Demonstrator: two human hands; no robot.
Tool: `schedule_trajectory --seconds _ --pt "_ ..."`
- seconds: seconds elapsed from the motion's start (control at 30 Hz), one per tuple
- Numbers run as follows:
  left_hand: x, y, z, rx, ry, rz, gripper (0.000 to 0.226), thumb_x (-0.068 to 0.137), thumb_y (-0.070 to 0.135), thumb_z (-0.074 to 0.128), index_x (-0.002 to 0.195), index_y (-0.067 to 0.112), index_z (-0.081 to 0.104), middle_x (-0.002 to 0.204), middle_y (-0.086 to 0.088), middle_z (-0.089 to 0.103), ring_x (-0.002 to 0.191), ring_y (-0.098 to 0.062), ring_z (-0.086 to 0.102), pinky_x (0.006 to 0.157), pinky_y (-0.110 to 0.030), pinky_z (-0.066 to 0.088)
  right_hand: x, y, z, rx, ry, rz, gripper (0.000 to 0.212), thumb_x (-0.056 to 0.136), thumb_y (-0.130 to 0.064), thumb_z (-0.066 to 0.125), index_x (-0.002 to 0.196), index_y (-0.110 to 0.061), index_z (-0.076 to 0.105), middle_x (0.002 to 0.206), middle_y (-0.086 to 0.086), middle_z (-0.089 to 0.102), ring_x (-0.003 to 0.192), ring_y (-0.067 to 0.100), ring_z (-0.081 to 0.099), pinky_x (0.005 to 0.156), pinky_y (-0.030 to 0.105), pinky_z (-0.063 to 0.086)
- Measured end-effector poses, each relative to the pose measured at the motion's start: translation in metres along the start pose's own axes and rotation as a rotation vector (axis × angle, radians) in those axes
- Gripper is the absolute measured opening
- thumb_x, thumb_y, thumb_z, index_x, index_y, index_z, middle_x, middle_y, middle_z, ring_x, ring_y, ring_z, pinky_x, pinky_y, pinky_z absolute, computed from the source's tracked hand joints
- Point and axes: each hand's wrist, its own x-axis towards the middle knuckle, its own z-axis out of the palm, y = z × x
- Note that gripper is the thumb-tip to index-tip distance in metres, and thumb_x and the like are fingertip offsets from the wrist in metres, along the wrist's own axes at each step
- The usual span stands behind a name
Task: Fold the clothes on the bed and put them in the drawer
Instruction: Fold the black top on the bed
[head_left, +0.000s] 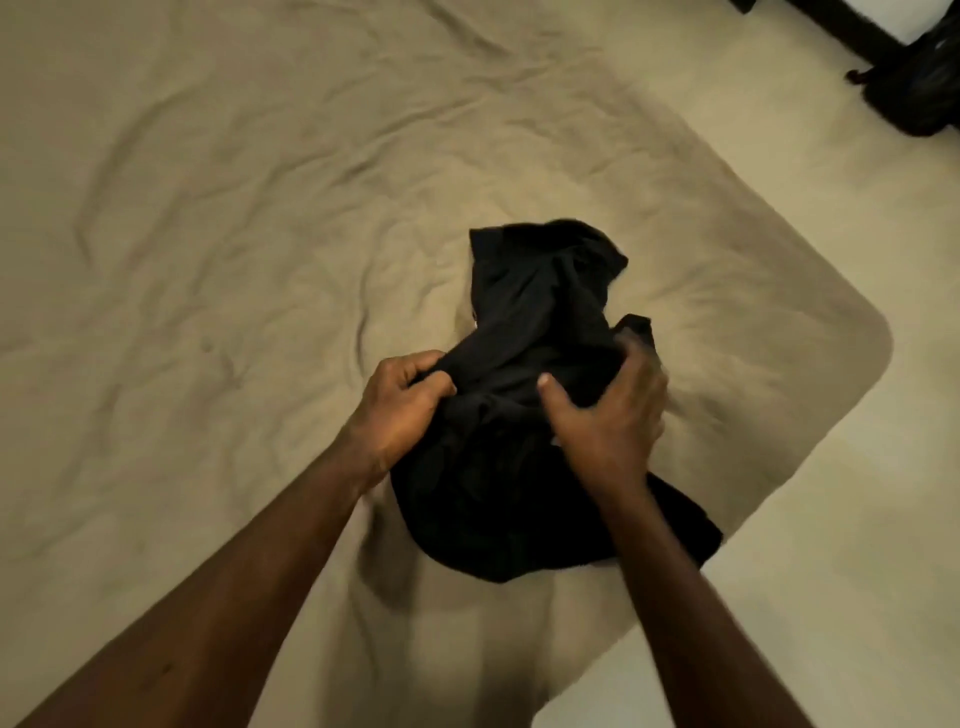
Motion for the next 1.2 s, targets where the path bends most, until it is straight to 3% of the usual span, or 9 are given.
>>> schedule_trajectory --seconds 0.1,0.33,0.47,0.63,0.73,0.83,0.9,1.03,1.2 --pt "-0.037 0.008 -0.039 0.07 -0.086 -0.021 0.029 0.069 0.019 0.053 0.079 -0.006 0.063 0.069 -0.01 0.053 0.067 -0.019 0.047 0.067 -0.034 0.035 0.064 -0.02 0.021 -0.294 -0.293 -0.001 0.115 0.076 -0.069 0.073 0.161 -0.021 0.013 0.162 0.014 0.032 0.15 0.034 0.029 0.121 0.053 0.024" --pt "-0.142 -0.001 -0.127 0.59 0.231 -0.204 0.02 0.09 0.038 0.061 0.104 0.025 0.068 0.101 -0.002 0.069 0.095 -0.025 0.067 0.083 -0.039 0.054 -0.021 -0.089 0.039 0.218 -0.463 0.147 0.016 0.096 -0.017 0.06 0.101 -0.012 0.074 0.096 0.009 0.075 0.092 0.024 0.069 0.075 0.029 0.05" --pt "-0.22 0.06 -0.16 -0.08 0.149 -0.189 0.074 0.073 0.084 0.062 0.125 0.032 0.066 0.117 0.002 0.071 0.103 -0.012 0.068 0.094 -0.041 0.055 -0.134 -0.184 -0.006 0.459 -0.56 -0.003 0.014 0.092 -0.021 0.059 0.091 -0.018 0.073 0.085 -0.008 0.074 0.081 0.009 0.067 0.078 0.03 0.054" --pt "-0.3 0.191 -0.226 -0.352 0.217 0.103 0.032 0.1 0.032 0.061 0.128 0.018 0.067 0.117 -0.007 0.076 0.115 -0.027 0.071 0.098 -0.041 0.055 -0.229 -0.337 -0.103 0.622 -0.899 -0.284 0.035 0.1 -0.019 0.054 0.13 -0.026 0.068 0.123 0.002 0.073 0.116 0.015 0.068 0.102 0.031 0.053" --pt "-0.374 0.273 -0.276 -0.333 0.31 0.271 0.027 0.103 0.03 0.059 0.122 0.014 0.069 0.112 -0.012 0.077 0.109 -0.031 0.073 0.094 -0.045 0.058 -0.275 -0.408 -0.185 0.719 -0.621 -0.474 0.038 0.096 -0.003 0.059 0.125 -0.027 0.066 0.119 0.001 0.07 0.106 0.014 0.068 0.1 0.038 0.055" --pt "-0.43 0.344 -0.304 -0.313 0.402 0.394 0.032 0.104 0.04 0.054 0.118 0.016 0.071 0.106 -0.007 0.079 0.101 -0.026 0.075 0.083 -0.037 0.061 -0.3 -0.462 -0.238 0.583 -0.413 -0.498 0.086 0.076 -0.054 0.081 0.149 -0.036 0.04 0.15 -0.006 0.039 0.136 0.011 0.043 0.112 0.04 0.044" --pt "-0.463 0.389 -0.324 -0.309 0.368 0.428 0.043 0.104 0.048 0.049 0.12 0.016 0.071 0.11 -0.008 0.078 0.105 -0.026 0.074 0.088 -0.039 0.06 -0.311 -0.499 -0.27 0.709 -0.646 -0.411 0.116 0.061 -0.072 0.084 0.156 -0.034 0.029 0.158 -0.001 0.04 0.138 0.018 0.047 0.112 0.046 0.046" --pt "-0.512 0.461 -0.367 -0.045 0.44 0.551 0.045 0.103 0.056 0.046 0.109 0.021 0.074 0.105 0.002 0.079 0.103 -0.018 0.074 0.093 -0.036 0.059 -0.315 -0.562 -0.318 0.94 -0.884 -0.546 0.04 0.09 -0.027 0.075 0.128 -0.017 0.067 0.119 0.006 0.075 0.109 0.028 0.072 0.095 0.049 0.058" --pt "-0.565 0.515 -0.42 0.174 0.692 0.61 0.042 0.103 0.05 0.054 0.099 0.015 0.076 0.102 -0.009 0.078 0.101 -0.028 0.073 0.097 -0.05 0.057 -0.302 -0.623 -0.363 0.874 -0.731 -0.893 0.024 0.099 -0.014 0.066 0.121 -0.022 0.07 0.114 0.004 0.075 0.106 0.024 0.071 0.082 0.039 0.063"
